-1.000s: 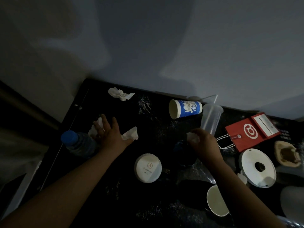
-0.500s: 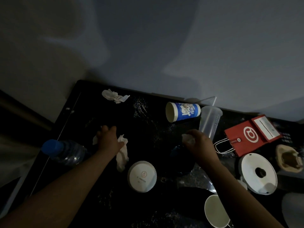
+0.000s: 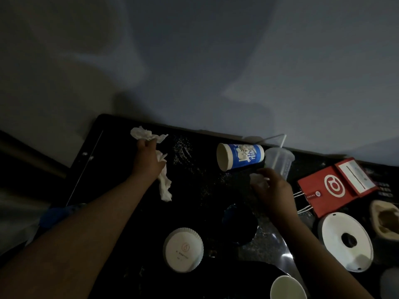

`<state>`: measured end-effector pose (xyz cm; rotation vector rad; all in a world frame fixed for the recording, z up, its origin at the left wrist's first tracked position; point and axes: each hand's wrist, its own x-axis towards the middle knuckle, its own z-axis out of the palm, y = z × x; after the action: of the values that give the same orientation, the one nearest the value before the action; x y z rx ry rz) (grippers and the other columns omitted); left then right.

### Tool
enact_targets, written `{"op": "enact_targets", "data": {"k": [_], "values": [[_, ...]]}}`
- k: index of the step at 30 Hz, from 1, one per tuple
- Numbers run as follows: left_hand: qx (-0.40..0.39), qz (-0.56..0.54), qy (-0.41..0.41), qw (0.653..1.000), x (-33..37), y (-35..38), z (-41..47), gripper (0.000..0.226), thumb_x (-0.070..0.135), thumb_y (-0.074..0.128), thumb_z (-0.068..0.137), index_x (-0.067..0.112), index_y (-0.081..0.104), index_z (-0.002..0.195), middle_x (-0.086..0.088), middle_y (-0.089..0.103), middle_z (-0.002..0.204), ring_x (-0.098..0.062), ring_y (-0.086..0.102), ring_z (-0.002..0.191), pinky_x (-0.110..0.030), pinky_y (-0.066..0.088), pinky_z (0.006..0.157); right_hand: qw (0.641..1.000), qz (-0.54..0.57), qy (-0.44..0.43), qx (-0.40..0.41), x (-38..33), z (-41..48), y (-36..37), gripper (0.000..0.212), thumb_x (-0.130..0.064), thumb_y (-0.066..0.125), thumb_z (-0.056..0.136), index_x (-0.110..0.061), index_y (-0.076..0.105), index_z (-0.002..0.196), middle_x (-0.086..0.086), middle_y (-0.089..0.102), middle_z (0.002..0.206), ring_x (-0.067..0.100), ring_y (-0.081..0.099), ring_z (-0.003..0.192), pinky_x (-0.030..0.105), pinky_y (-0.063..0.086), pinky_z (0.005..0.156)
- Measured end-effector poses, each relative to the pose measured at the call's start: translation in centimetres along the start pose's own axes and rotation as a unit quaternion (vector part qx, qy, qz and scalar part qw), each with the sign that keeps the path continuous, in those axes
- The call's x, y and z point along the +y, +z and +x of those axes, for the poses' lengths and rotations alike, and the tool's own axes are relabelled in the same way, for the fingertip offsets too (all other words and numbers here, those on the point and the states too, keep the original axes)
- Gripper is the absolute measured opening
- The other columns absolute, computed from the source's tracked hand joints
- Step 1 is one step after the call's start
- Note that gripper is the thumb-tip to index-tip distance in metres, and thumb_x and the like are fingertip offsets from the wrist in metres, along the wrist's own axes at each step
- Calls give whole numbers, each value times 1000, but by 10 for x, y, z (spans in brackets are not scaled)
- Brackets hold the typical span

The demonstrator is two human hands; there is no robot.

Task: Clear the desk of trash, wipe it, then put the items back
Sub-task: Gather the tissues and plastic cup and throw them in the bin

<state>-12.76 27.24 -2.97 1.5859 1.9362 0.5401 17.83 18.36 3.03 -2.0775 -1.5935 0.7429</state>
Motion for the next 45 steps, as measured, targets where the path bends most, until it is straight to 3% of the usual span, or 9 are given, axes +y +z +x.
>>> {"op": "enact_targets", "data": {"k": [8,12,16,20,23,28,33,37,45], "values": [[-42,58,-20,997,-1,5,43,92,13,77,78,5,20,150,-19,3,157,-32,20,142,-33,25,111,999,-17,8,37,14,23,-5,35,-19,66,86,-17,57,120,12,60,119,25,63,92,48,57,75],[-100,73,-27,992,-4,6,60,106,15,79,78,8,5,153,-18,-8,159,-29,1,148,-34,21,115,997,-50,12,57,23,30,-5,46,-17,70,84,-14,55,126,14,53,130,27,58,106,38,52,83],[-109,92,-23,989,-5,7,68,94,14,77,79,3,17,151,-23,23,152,-35,29,138,-36,32,106,995,-69,30,68,37,38,-5,62,-19,73,81,-10,47,135,17,42,139,31,54,112,40,52,86],[-77,92,-2,993,-10,16,59,52,8,73,80,-4,52,126,-27,44,128,-39,50,114,-37,43,90,992,-101,47,58,53,46,2,65,-20,74,80,-7,45,137,17,40,142,33,50,119,42,48,94],[-79,58,26,995,-5,22,49,40,5,74,80,-4,60,116,-27,47,124,-39,52,109,-37,44,89,988,-130,44,63,62,51,9,66,-20,74,80,-7,43,137,21,36,144,40,43,123,46,45,96],[-65,-2,60,996,19,27,31,37,6,76,79,-2,62,113,-22,46,128,-34,56,103,-29,43,87,980,-180,60,65,67,56,17,88,-30,73,81,-15,22,151,20,20,154,43,28,133,51,39,100],[-66,-12,58,996,38,28,12,41,9,75,79,2,62,118,-18,48,126,-29,58,100,-24,41,82,991,-88,98,35,66,56,23,104,-28,74,80,-27,-1,153,19,-5,159,44,26,139,53,41,103],[-66,-13,52,996,48,27,-3,44,10,75,80,4,60,121,-15,48,125,-22,56,97,-25,42,84,992,-65,97,40,67,54,18,97,-29,70,83,-29,3,153,19,2,159,44,43,128,47,51,86],[-44,-11,61,997,74,24,-34,50,11,75,80,4,56,126,-15,46,130,-16,50,98,-23,38,85,992,47,94,65,61,34,-6,80,-25,68,83,-26,22,149,12,30,149,34,46,124,51,50,92]]}}
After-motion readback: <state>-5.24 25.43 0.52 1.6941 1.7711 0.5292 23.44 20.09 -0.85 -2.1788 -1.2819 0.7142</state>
